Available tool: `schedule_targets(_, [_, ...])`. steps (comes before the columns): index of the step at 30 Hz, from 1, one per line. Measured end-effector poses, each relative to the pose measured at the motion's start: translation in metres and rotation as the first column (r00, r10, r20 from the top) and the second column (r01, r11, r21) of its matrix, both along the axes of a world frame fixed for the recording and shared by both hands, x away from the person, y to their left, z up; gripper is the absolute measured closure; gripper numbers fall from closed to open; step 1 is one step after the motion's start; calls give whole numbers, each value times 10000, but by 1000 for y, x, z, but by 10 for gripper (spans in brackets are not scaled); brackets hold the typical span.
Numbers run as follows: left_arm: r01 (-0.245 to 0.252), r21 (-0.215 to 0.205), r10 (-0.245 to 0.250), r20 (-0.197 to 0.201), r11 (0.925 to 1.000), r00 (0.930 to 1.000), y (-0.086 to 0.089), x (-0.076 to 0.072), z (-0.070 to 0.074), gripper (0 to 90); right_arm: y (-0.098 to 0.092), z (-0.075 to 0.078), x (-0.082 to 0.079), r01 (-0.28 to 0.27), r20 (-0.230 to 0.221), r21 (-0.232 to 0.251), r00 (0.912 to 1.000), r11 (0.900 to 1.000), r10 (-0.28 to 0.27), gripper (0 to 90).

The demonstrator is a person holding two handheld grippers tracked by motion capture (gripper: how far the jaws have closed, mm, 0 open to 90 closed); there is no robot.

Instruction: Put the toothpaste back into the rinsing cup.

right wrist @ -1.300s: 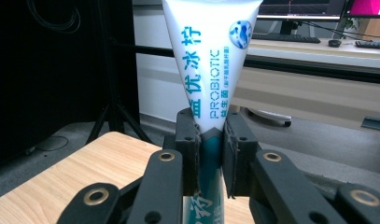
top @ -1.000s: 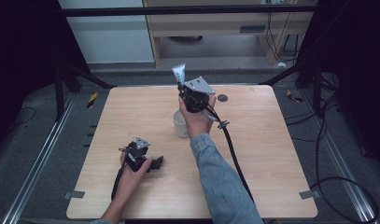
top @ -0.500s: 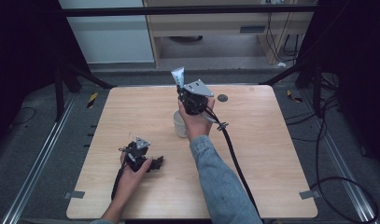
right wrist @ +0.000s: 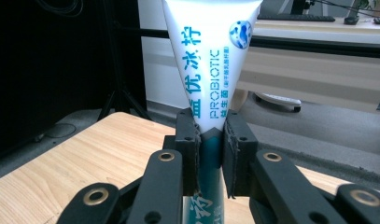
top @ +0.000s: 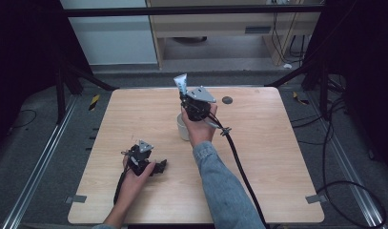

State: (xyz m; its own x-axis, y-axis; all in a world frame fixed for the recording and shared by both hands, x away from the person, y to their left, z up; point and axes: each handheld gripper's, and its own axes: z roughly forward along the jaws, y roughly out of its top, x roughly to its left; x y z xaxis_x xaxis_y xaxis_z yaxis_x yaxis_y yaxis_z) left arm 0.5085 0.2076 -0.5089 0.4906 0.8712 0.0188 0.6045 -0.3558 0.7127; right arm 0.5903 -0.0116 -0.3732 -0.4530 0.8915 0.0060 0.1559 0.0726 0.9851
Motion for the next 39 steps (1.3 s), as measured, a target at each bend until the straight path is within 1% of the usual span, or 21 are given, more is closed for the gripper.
schedule_targets(8, [17, 23, -17, -10, 10000, 10000, 0, 0, 0, 0, 1, -10, 2, 18, -224, -99, 9997, 9999, -20, 782])
schedule_targets(16, [-2, -1, 2, -1, 10000, 10000, 0, 0, 0, 0, 0, -19, 3, 30, -462, -73, 9989, 10000, -33, 782])
schedule_targets(22, [2, 1, -2, -3, 10000, 10000, 0, 0, 0, 0, 1, -22, 3, -5, -502, -181, 9987, 9998, -4, 782])
schedule_targets(39, [8, 3, -8, -2, 10000, 10000, 0, 0, 0, 0, -2, -31, 4, 44, -729, -90, 9973, 9999, -51, 782])
